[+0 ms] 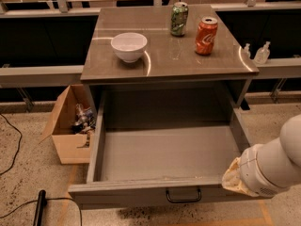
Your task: Close top drawer
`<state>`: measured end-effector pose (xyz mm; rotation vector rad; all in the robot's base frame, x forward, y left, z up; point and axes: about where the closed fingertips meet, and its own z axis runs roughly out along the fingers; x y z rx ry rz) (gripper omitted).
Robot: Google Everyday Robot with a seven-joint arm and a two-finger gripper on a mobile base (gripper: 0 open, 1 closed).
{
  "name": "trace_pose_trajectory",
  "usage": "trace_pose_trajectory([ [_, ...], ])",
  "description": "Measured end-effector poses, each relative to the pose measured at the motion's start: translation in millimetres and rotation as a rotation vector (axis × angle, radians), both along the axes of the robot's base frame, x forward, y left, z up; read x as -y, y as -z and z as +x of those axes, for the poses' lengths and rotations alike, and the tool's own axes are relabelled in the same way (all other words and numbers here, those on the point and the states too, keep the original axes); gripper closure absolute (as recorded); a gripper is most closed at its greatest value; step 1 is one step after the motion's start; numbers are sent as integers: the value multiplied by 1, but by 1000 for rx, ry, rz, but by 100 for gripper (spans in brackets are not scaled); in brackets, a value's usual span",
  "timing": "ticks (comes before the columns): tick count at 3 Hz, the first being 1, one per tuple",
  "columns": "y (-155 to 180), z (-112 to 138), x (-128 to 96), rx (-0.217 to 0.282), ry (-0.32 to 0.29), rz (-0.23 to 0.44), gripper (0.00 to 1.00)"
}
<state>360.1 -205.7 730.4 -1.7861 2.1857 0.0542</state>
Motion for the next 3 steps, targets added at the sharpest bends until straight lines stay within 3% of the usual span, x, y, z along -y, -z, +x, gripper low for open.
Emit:
trace_pose_trajectory([
  [3, 31, -22, -6, -46, 2, 6, 100],
])
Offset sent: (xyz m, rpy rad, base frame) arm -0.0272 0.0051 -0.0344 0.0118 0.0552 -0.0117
